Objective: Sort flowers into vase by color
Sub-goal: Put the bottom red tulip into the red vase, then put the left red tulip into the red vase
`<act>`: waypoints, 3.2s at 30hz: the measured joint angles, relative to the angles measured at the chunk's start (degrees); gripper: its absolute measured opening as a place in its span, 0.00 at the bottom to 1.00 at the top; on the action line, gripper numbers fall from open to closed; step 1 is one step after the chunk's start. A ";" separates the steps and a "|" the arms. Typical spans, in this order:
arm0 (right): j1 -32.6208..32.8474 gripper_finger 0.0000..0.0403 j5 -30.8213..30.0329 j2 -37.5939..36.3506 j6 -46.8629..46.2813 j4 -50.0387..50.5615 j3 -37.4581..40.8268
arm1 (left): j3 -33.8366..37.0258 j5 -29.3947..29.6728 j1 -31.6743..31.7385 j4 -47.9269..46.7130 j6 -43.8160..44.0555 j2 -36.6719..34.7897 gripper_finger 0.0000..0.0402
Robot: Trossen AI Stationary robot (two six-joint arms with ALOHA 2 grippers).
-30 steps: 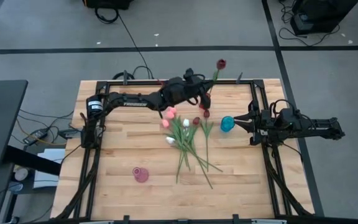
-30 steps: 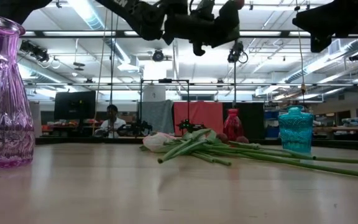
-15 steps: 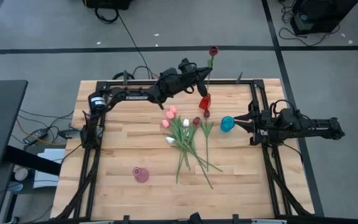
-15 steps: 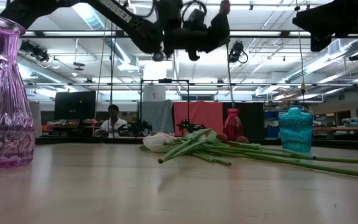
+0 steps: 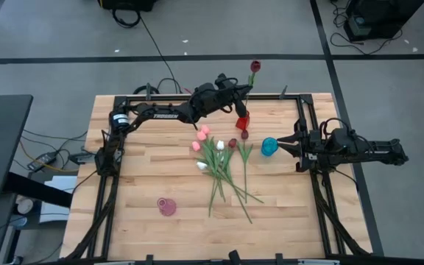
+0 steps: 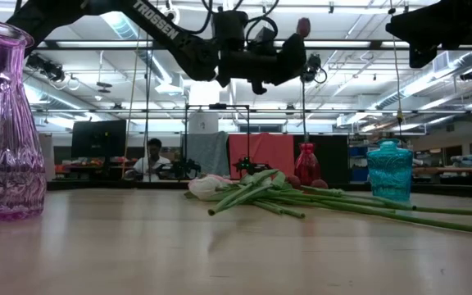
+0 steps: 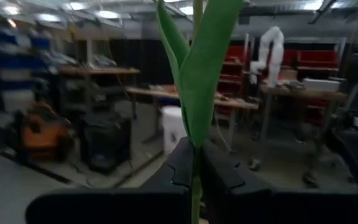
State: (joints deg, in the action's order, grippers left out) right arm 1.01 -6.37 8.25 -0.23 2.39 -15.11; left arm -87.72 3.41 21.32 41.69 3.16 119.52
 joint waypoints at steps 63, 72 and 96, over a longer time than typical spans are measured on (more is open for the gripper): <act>-0.01 0.21 -1.27 1.97 0.44 -1.67 0.04 | -16.78 7.36 -22.16 -69.28 39.45 8.42 0.21; -0.01 0.21 -1.42 1.92 0.33 -1.37 0.04 | -32.73 11.21 -23.77 -82.27 40.80 18.59 0.18; -0.01 0.21 -1.44 1.90 0.49 -1.50 0.00 | -33.77 12.89 -22.76 -79.78 40.81 23.52 0.50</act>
State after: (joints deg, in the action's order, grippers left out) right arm 0.99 -7.81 10.15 0.26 0.89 -15.11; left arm -121.49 16.29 -1.43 -38.09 43.97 143.04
